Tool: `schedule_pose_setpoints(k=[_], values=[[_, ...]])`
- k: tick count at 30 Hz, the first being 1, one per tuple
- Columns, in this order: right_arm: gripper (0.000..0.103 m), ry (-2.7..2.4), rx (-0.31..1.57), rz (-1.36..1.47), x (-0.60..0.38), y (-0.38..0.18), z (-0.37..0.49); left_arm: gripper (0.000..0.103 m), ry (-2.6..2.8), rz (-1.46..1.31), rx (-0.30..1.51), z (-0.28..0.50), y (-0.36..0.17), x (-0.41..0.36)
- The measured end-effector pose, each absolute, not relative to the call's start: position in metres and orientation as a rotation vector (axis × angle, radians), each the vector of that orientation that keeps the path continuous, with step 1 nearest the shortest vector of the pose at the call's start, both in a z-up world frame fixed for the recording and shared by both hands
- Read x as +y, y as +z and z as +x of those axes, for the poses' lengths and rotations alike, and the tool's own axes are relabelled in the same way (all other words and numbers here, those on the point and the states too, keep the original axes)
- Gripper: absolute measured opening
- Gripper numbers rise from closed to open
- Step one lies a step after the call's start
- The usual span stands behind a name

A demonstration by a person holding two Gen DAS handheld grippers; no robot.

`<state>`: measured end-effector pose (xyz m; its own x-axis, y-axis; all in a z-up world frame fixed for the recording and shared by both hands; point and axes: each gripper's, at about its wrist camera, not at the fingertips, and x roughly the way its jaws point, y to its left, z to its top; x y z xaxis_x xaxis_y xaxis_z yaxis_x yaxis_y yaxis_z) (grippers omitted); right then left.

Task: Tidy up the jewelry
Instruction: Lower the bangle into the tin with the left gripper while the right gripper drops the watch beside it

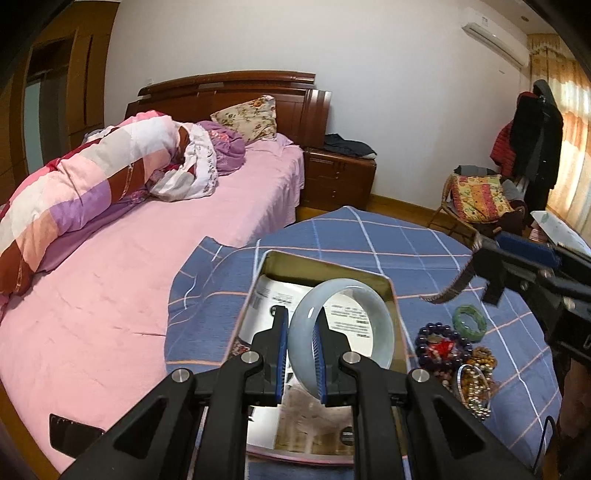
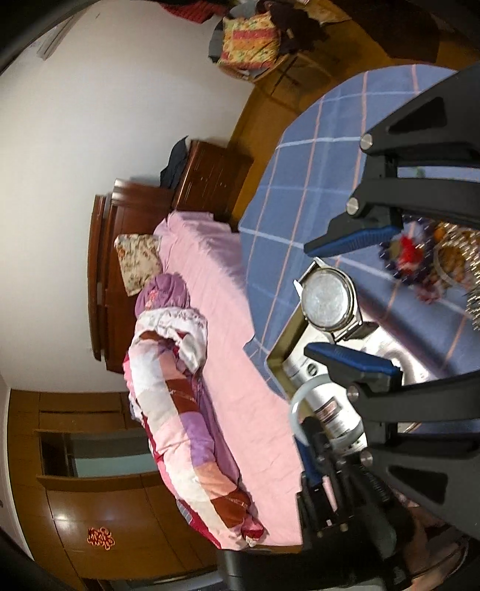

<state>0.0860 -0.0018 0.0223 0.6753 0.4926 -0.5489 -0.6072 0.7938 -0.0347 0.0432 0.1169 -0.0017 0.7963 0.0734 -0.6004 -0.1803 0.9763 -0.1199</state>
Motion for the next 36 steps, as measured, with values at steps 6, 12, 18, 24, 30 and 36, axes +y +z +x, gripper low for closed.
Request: schedule_pose_setpoints(k=[6,12,18,24,30,36], values=[[0.05,0.672,0.556,-0.222,0.019,0.022,0.096,0.012,0.152,-0.187,0.643,0.047,-0.004,0.126],[0.05,0.702,0.566,-0.213,0.032,0.016,0.106,0.012,0.152,-0.197,0.662,0.051,-0.01,0.13],[0.05,0.713,0.601,-0.219,0.038,-0.002,0.114,0.012,0.147,-0.197,0.678,0.053,-0.015,0.131],[0.05,0.693,0.655,-0.244,0.047,-0.024,0.122,0.012,0.14,-0.192,0.708,0.058,-0.021,0.131],[0.05,0.665,0.7,-0.262,0.057,-0.043,0.122,0.012,0.146,-0.18,0.73,0.061,-0.028,0.13],[0.05,0.673,0.738,-0.261,0.056,-0.054,0.123,0.014,0.155,-0.18,0.765,0.062,-0.039,0.125]])
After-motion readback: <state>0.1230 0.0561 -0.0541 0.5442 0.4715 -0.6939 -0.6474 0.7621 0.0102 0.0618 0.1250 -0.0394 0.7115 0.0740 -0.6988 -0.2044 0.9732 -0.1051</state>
